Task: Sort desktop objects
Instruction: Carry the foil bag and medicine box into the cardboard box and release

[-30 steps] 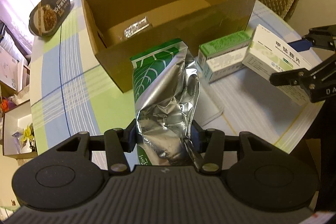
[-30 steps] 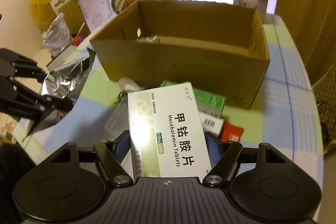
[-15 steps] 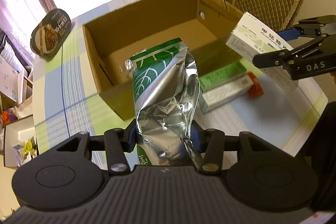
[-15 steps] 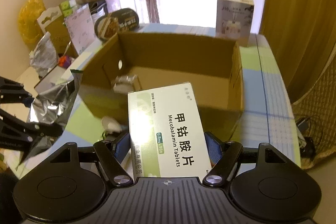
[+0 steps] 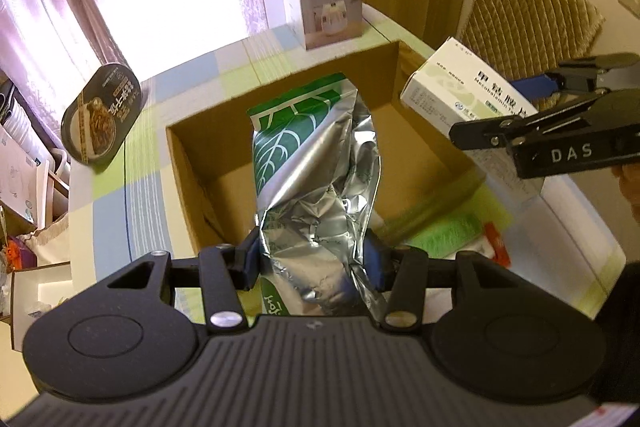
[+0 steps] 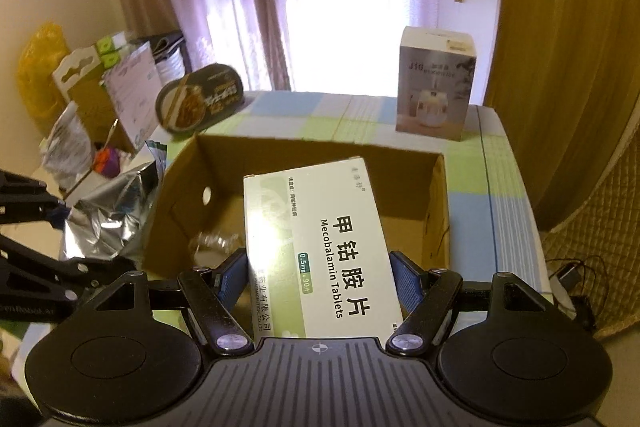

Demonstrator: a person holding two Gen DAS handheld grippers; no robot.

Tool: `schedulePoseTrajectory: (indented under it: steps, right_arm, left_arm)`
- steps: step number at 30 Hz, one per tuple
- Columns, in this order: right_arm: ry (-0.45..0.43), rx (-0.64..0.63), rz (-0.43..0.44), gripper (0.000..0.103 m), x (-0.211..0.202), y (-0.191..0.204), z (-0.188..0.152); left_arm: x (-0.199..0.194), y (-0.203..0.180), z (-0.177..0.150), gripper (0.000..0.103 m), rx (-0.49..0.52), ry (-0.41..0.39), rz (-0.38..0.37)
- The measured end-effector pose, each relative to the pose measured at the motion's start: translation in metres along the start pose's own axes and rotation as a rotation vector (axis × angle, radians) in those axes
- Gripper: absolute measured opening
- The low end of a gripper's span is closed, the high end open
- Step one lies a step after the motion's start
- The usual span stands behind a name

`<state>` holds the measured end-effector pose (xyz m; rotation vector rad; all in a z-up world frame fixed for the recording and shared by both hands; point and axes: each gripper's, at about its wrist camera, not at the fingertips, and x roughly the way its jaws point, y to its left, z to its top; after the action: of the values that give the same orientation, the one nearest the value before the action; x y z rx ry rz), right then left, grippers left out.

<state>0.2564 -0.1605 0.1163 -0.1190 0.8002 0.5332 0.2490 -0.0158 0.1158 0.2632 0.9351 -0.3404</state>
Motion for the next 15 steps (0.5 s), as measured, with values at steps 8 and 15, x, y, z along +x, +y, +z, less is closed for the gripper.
schedulePoseTrajectory:
  steps: [8,15]
  right_arm:
    - [0.006,0.070,-0.014,0.071,0.031,-0.023,0.028]
    - [0.042,0.114,-0.033,0.071,0.062,-0.047,0.032]
  left_arm:
    - [0.032,0.000,0.041,0.045,-0.034,-0.011,-0.023]
    - [0.064,0.005,0.066,0.045,-0.058,-0.006,-0.040]
